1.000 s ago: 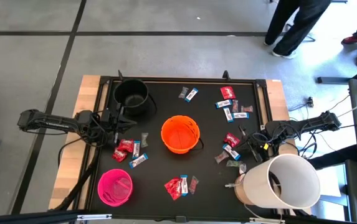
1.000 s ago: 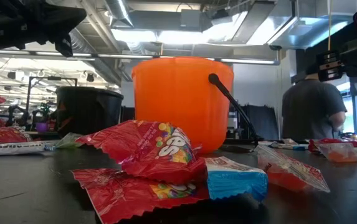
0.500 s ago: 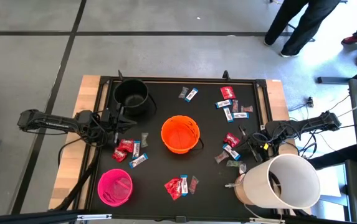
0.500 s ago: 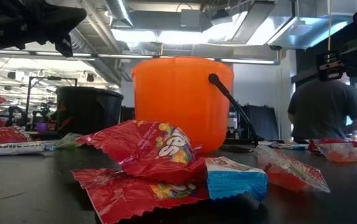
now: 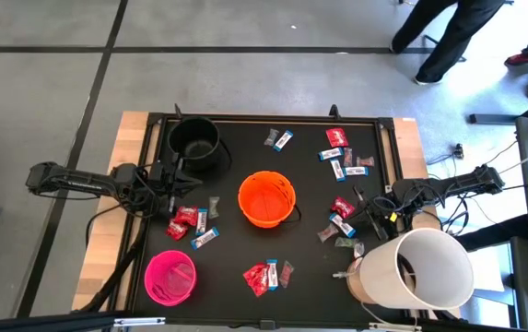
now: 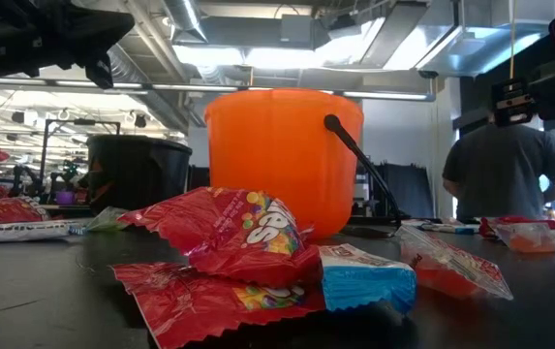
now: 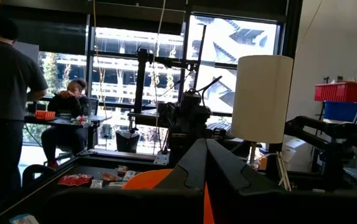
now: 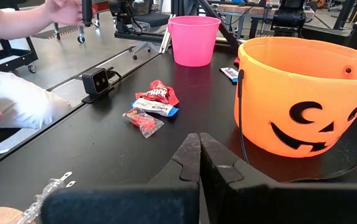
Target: Sort candy
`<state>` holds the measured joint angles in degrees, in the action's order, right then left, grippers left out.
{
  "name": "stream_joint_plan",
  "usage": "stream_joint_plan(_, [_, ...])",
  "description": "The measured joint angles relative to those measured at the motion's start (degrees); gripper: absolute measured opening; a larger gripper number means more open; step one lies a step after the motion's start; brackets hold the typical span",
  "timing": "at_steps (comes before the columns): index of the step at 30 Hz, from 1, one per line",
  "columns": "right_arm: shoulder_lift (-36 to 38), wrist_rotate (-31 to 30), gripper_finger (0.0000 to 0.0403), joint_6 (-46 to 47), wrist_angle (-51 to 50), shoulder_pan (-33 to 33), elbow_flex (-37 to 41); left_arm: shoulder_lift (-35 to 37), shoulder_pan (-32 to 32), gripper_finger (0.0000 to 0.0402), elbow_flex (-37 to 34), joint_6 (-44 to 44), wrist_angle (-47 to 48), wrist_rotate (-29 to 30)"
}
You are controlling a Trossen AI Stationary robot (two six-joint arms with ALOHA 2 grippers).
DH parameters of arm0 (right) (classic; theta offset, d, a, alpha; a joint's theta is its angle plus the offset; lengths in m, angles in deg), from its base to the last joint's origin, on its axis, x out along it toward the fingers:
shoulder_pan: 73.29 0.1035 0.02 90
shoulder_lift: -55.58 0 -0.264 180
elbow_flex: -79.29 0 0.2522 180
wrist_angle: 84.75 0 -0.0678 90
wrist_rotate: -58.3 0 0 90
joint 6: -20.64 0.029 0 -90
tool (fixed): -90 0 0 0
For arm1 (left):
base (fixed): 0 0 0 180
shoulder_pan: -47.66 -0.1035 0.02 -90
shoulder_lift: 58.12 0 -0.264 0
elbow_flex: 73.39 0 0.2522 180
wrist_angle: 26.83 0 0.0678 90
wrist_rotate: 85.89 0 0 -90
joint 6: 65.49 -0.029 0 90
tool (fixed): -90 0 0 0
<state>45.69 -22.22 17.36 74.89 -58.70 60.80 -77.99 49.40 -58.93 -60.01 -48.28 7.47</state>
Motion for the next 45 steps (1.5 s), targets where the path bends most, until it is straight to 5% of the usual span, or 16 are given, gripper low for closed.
stream_joint_plan(24, [0.02,0.0,0.0001,0.0,0.0,0.01,0.01,-0.01,0.01,0.0,0.01,11.48,-15.41,2.37])
stream_joint_plan(30, [0.0,0.0,0.0001,0.0,0.0,0.01,0.01,-0.01,-0.02,0.0,0.77,12.76,-15.53,9.51])
stream_joint_plan(33, [0.02,0.0,0.0001,-0.01,0.01,0.0,0.0,0.01,-0.14,0.0,4.81,7.95,-6.71,9.42])
stream_joint_plan(40, [0.0,0.0,0.0001,0.0,-0.01,0.02,0.01,-5.22,-0.12,0.0,24.35,8.53,42.66,15.39])
stream_joint_plan(45, [0.0,0.0,0.0001,-0.01,0.01,0.0,0.02,-12.94,-0.12,0.0005,33.49,10.77,62.44,13.36])
